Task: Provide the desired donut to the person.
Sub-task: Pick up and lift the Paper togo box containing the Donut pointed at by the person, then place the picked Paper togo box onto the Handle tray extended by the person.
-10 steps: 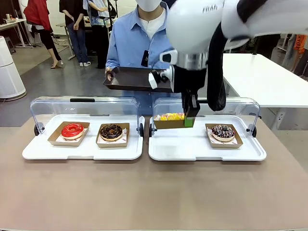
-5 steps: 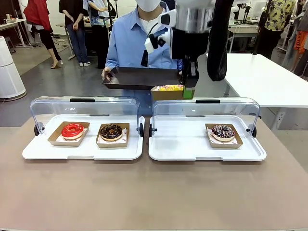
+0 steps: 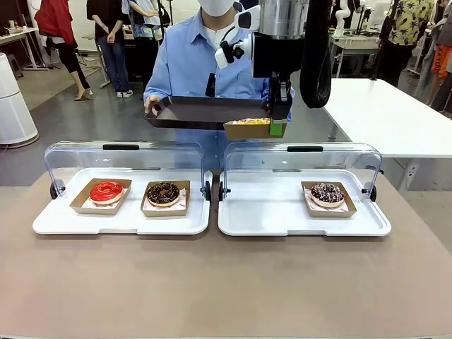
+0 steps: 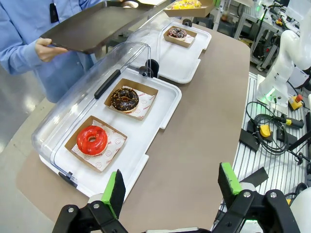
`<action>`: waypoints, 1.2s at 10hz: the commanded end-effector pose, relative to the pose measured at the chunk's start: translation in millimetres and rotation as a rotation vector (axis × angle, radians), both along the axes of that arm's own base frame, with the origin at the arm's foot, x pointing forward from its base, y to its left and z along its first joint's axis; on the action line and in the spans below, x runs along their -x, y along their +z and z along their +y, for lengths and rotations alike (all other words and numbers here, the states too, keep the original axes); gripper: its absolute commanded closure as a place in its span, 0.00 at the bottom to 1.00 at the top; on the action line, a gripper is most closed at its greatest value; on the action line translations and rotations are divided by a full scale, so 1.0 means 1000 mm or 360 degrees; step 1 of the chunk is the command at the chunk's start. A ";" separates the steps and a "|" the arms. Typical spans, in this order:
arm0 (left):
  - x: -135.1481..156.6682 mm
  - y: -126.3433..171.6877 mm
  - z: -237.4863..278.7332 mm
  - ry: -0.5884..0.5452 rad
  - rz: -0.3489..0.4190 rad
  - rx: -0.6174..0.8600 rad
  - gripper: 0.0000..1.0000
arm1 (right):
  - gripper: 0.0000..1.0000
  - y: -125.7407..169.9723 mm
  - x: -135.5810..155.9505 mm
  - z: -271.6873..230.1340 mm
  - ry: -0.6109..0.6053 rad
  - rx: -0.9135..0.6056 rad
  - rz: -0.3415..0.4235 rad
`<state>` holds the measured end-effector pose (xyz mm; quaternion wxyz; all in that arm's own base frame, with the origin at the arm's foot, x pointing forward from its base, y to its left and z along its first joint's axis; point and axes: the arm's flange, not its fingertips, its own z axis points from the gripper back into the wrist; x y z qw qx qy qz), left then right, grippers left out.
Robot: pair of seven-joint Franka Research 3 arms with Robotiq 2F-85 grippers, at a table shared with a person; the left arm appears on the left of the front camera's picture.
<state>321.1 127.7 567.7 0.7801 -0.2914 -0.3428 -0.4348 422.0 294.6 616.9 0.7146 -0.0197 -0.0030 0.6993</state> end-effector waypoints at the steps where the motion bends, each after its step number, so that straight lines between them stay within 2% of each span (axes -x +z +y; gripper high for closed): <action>1: 0.001 0.000 0.000 -0.0001 -0.0002 -0.0001 0.00 | 1.00 0.000 0.006 -0.002 -0.0005 0.0006 -0.0004; 12: 0.001 0.000 0.000 -0.0001 -0.0002 -0.0001 0.00 | 1.00 0.000 0.006 -0.002 -0.0005 0.0006 -0.0004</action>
